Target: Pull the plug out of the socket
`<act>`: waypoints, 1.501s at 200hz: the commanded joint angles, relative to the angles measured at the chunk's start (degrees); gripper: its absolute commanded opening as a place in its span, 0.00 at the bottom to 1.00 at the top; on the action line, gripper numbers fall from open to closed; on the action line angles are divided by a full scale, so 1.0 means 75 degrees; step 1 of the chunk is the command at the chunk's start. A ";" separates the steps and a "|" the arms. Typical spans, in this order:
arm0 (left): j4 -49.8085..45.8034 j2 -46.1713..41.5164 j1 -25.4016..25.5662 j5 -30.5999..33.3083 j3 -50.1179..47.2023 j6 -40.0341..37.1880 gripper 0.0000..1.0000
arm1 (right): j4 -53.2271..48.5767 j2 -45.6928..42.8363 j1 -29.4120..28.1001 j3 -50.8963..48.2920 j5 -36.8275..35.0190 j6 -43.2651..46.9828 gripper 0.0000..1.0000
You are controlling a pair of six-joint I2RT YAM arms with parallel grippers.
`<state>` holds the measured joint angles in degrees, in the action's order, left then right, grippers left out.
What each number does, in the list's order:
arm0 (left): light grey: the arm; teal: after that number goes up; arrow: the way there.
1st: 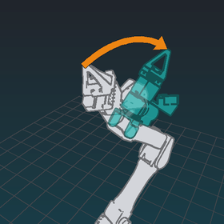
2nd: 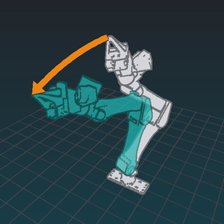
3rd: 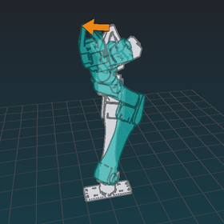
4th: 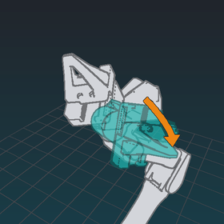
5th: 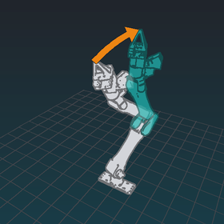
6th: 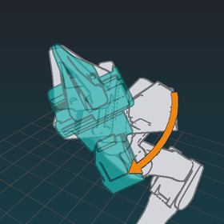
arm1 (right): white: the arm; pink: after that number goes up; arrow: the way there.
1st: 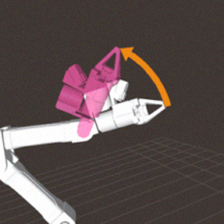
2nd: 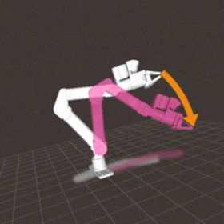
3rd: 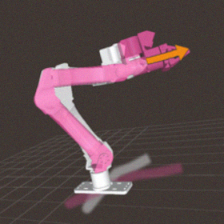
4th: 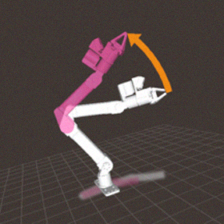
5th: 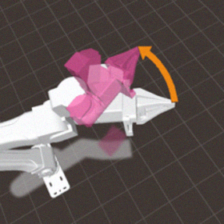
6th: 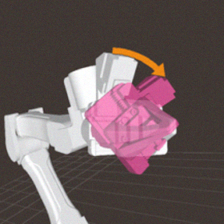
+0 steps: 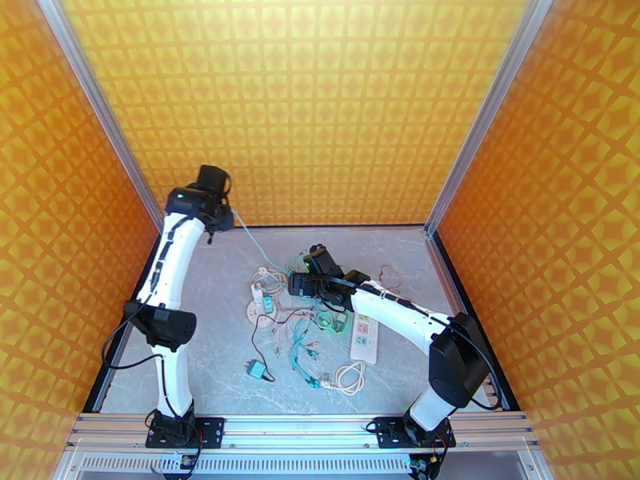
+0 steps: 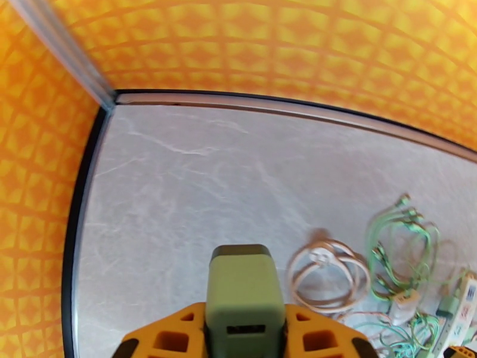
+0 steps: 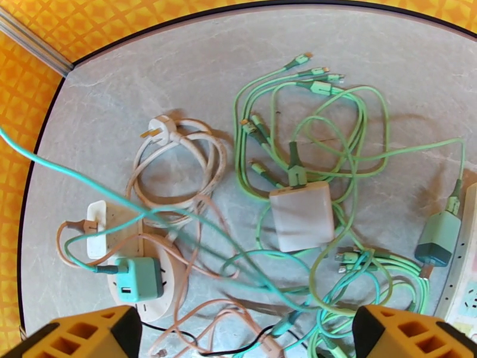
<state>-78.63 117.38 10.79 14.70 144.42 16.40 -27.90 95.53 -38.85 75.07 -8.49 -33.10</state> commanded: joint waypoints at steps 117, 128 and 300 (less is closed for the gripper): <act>0.0520 -0.1511 -0.1186 0.0137 -0.0777 -0.0215 0.00 | -0.0088 0.0064 0.0059 0.0131 0.0021 0.0120 0.99; 0.0639 -0.1672 -0.1070 0.0050 -0.0942 -0.0234 0.00 | -0.0032 0.0120 0.0058 0.0136 0.0106 0.0080 0.99; 0.1815 -0.6627 -0.1629 0.1345 -0.8177 0.0250 0.00 | 0.0019 0.0460 0.0056 0.0550 0.0478 0.0142 0.99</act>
<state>-67.75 70.24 1.17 21.98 90.80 16.27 -28.08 98.26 -38.85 77.47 -6.20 -32.67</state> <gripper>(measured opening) 0.254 0.985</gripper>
